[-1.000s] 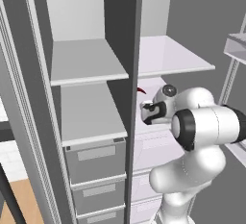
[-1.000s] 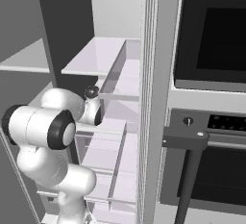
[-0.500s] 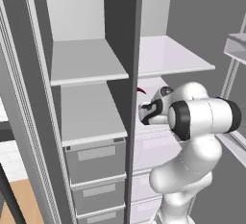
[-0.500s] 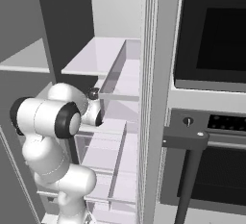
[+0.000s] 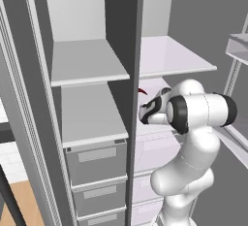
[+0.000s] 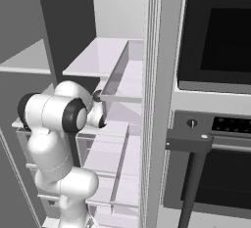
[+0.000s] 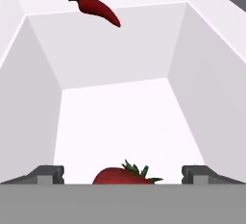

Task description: Take the strawberry from the fridge and place it on top of the pancake, located on the dining counter.

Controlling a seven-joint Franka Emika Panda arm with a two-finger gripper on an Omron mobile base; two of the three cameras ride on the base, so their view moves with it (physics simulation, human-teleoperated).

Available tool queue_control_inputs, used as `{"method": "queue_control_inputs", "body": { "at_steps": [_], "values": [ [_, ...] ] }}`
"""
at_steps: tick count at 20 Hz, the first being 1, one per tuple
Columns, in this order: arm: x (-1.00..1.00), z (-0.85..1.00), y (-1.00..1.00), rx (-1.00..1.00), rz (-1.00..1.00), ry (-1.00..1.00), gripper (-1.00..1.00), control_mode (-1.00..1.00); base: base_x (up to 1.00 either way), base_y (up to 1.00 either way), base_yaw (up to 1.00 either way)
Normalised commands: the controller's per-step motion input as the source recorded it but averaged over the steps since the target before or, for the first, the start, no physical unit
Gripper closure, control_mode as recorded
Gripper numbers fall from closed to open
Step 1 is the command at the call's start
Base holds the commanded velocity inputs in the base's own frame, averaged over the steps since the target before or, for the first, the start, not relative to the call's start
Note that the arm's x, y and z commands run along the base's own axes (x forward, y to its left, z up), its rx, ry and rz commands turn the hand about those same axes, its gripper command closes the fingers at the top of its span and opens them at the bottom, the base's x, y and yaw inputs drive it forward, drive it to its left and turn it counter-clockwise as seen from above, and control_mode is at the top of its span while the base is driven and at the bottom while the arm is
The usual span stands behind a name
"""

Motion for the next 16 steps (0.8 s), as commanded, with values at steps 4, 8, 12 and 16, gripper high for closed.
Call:
{"method": "queue_control_inputs", "body": {
  "at_steps": [4, 8, 12, 16],
  "values": [
    [0.05, -0.22, -0.03, 0.00, 0.01, 0.00, 1.00, -1.00, 0.00, 0.00, 0.00],
    [-0.35, -0.04, 0.00, 0.00, 0.06, -0.02, 1.00, -1.00, 0.00, 0.00, 0.00],
    [-0.98, 0.02, 0.02, 0.04, 0.01, 0.00, 1.00, -1.00, 0.00, 0.00, 0.00],
    [-0.94, 0.48, 0.02, 0.04, 0.00, 0.00, 1.00, -1.00, 0.00, 0.00, 0.00]
  ]
}}
